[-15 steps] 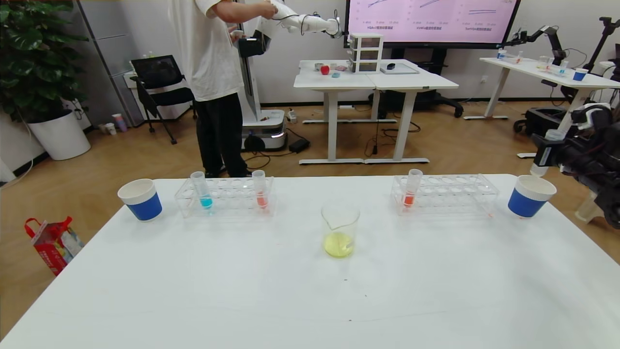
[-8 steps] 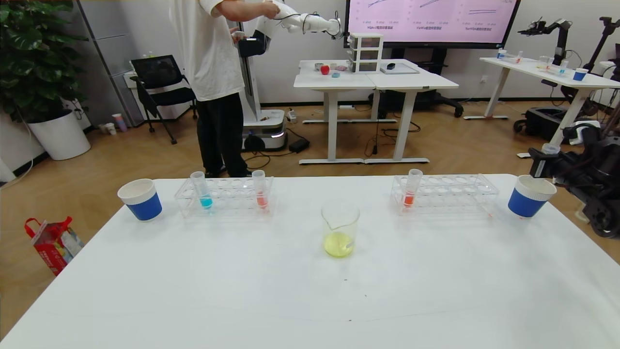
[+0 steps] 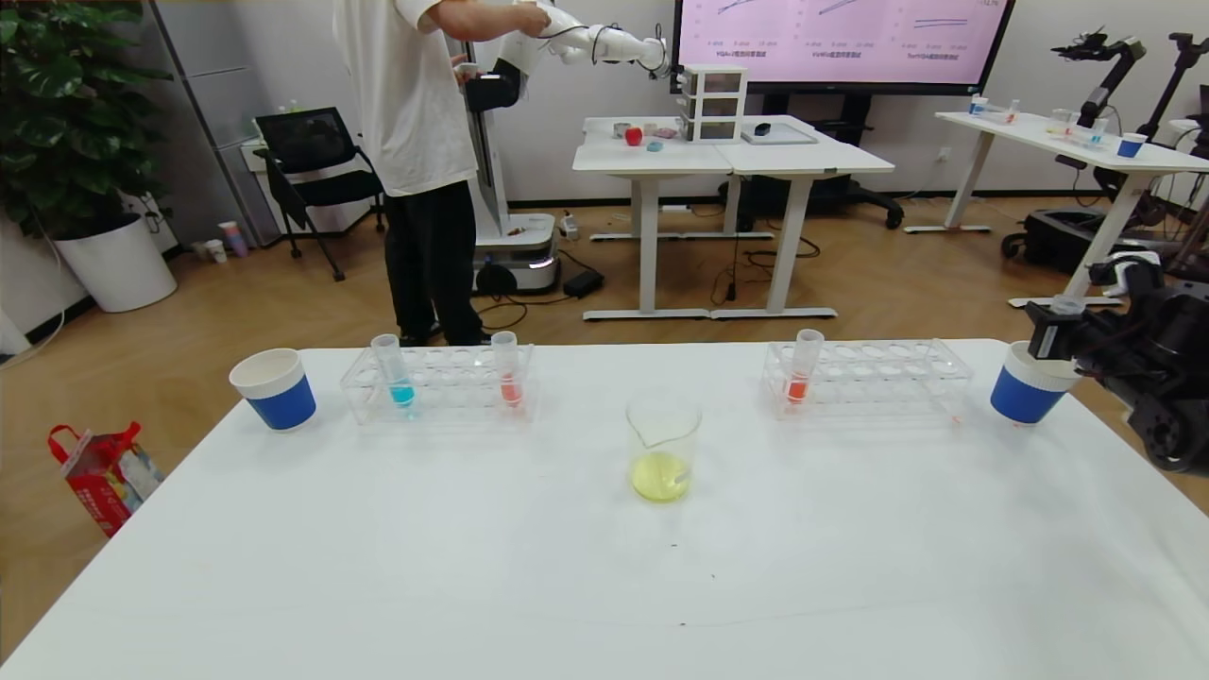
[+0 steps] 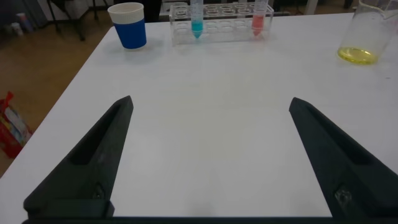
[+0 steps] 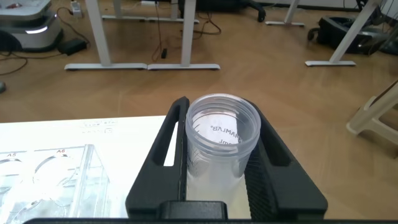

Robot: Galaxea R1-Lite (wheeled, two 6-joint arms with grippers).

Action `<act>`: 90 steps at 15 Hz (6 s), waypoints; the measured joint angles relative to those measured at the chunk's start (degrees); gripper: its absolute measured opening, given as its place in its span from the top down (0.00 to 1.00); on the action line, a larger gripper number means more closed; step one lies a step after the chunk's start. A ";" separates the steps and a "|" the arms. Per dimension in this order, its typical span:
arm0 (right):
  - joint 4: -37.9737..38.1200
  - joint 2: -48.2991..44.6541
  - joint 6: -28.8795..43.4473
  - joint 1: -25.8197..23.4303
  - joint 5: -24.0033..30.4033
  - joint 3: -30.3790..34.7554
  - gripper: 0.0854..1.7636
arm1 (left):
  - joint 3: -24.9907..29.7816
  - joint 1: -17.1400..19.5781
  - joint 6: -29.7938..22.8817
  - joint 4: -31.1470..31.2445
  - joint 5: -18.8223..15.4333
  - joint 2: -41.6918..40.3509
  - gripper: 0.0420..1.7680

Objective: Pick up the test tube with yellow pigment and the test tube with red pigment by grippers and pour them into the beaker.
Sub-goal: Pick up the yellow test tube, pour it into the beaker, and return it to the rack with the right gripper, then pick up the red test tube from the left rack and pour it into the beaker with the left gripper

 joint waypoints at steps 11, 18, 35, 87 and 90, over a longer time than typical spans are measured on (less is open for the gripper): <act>-4.66 -1.57 0.26 2.51 0.22 0.71 0.02 | 0.00 0.00 -0.02 0.00 -0.02 0.00 0.01; 4.02 -17.01 2.12 15.49 -3.22 4.07 0.02 | 0.00 0.00 -0.02 0.00 -0.02 0.00 0.01; 25.78 -88.76 2.21 20.09 -4.07 28.07 0.02 | 0.00 0.00 0.00 0.00 -0.02 0.00 0.01; 62.95 -127.94 0.55 21.65 -7.19 64.60 0.02 | -18.65 -1.02 -2.36 -48.12 1.67 65.30 0.01; 62.95 -127.94 0.55 21.65 -7.19 64.60 0.02 | -16.20 -1.21 -2.36 -64.57 2.69 80.84 0.01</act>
